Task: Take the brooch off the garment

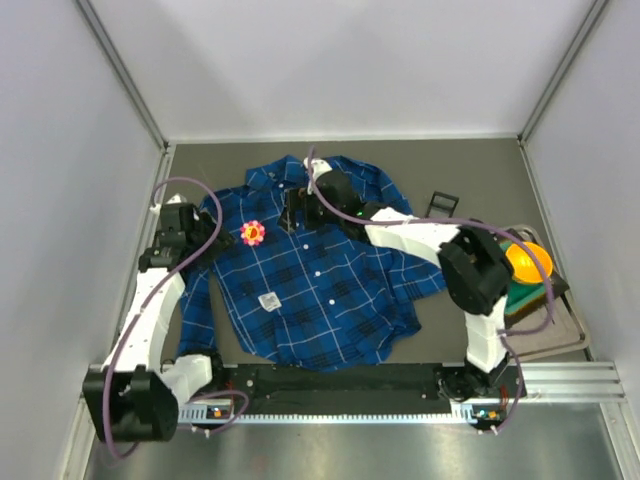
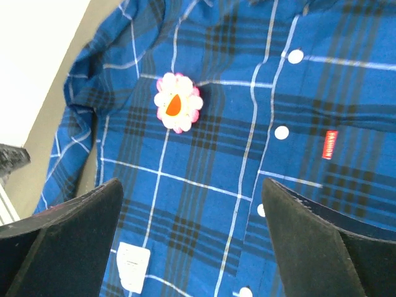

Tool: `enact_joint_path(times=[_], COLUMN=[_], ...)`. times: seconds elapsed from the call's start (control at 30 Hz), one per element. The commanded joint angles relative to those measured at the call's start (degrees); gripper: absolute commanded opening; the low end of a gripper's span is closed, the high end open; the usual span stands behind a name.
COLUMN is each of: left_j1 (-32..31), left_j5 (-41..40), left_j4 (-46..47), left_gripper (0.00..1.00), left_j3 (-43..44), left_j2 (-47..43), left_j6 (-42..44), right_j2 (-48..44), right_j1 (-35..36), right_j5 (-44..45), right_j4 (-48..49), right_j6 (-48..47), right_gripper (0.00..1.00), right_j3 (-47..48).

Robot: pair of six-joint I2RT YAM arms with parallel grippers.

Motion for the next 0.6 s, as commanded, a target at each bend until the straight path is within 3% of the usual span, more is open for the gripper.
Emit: enact_joint_path(times=[0.0,0.13,0.2,0.37,0.57], left_j1=[3.8,3.9,3.9,4.0,3.9], left_j5=[9.5,8.6,8.7,11.6,10.8], left_j4=[10.0,14.3,15.8,16.9,19.6], left_gripper=[0.56,0.43,0.33,0.22,0.18], left_j3=[-0.4,-0.2,1.0,5.4,8.3], left_j2=[6.7,12.7,16.8,25.9,34.9], left_j6=[-2.3,-0.9,-0.6,0.2,0.1], right_j2=[6.1,11.7,15.5,19.4,24.5], right_j1=[0.3,0.3,0.3,0.3,0.2], right_j5=[-6.6,-10.4,-12.8,-17.9,-17.7], right_j4=[10.7,13.9,12.9,14.8,12.9], right_j6=[2.1,0.9,0.6,1.3,-0.3], right_gripper=[0.85,0.75,0.65,0.49,0.47], right_j3=[3.7,5.0,8.5,11.8,15.9])
